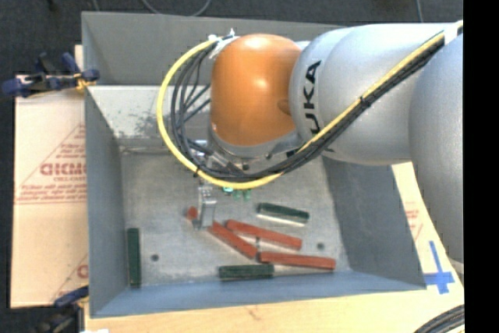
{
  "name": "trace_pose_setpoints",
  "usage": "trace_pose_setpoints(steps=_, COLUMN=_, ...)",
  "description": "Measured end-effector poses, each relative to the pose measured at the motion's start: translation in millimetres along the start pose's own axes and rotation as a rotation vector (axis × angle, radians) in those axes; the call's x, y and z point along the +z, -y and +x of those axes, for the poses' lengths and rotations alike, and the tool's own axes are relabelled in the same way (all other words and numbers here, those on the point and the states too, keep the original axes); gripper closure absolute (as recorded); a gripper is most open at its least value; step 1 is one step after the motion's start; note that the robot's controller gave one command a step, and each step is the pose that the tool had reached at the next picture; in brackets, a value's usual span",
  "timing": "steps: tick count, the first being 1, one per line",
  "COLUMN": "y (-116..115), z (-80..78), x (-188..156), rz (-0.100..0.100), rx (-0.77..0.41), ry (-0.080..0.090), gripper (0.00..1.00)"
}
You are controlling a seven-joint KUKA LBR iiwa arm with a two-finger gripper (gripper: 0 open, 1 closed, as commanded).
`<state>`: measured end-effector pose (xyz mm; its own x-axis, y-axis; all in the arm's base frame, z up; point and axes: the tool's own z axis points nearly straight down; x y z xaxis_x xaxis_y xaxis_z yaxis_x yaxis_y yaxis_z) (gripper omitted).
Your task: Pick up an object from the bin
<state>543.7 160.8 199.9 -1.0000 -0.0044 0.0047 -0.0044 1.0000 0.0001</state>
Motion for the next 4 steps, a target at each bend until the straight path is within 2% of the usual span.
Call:
trace_pose_setpoints(steps=1, y=46, z=-31.4, x=115, rz=0.003, rx=-0.040, ry=0.001, gripper=0.00)
trace_pose_setpoints(steps=2, y=85, z=19.4, x=131, rz=0.002, rx=-0.034, ry=0.001, gripper=0.00)
trace_pose_setpoints(steps=3, y=82, z=16.5, x=129, rz=-0.001, rx=-0.032, ry=0.007, gripper=1.00)
trace_pose_setpoints(steps=4, y=67, z=0.9, x=-73, rz=0.000, rx=-0.060, ry=0.018, gripper=1.00)
